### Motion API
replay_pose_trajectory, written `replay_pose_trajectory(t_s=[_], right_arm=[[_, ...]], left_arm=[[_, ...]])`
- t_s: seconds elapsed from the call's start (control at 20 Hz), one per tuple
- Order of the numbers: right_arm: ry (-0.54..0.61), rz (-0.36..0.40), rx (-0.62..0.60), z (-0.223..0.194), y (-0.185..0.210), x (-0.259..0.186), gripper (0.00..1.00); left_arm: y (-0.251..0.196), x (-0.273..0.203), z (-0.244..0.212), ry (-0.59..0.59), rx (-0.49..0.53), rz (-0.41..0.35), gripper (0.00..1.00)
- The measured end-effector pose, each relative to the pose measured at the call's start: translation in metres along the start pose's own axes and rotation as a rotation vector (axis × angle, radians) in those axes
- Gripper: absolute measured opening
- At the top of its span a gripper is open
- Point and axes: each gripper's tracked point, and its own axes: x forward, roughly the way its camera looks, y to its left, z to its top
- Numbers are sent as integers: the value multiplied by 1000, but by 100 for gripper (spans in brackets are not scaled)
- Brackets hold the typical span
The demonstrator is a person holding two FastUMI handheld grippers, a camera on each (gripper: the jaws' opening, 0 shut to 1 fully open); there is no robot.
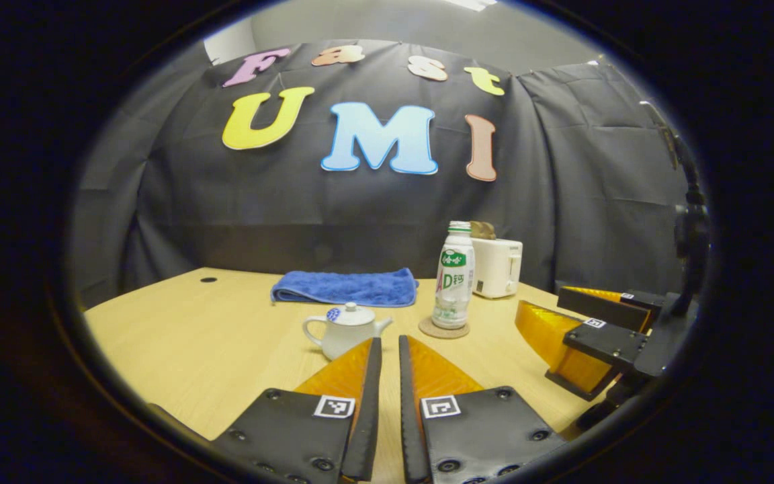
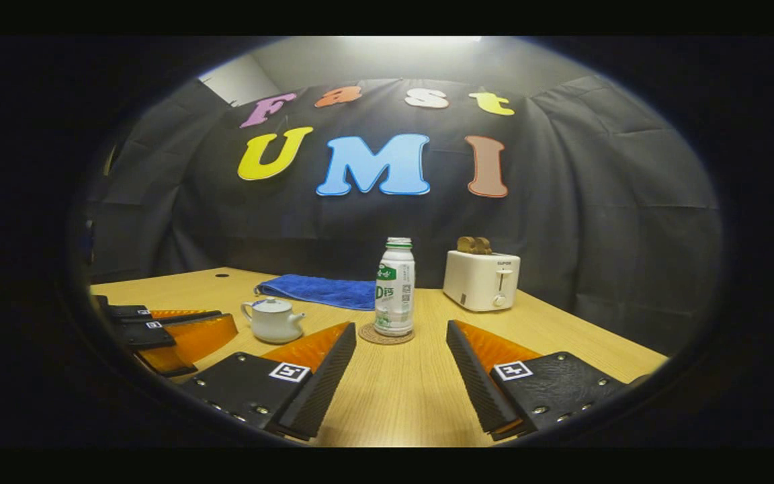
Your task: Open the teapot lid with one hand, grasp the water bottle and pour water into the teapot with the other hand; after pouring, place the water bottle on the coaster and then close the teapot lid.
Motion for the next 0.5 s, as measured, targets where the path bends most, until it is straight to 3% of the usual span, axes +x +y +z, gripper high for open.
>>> replay_pose_trajectory(t_s=[0.15,0.2,0.25,0.3,0.35,0.5], right_arm=[[6,4,6,-4,2,3,84],[7,5,7,-4,2,3,70],[6,4,11,-4,1,2,84],[5,3,13,-5,1,3,84],[5,1,14,-6,1,3,70],[11,3,26,-9,1,2,70]], left_arm=[[1,1,2,-2,16,11,22],[2,1,2,-3,16,15,23],[3,1,2,-7,16,21,22],[3,0,2,-9,15,24,23],[3,-1,2,-11,14,28,23],[5,-2,5,-25,13,42,22]])
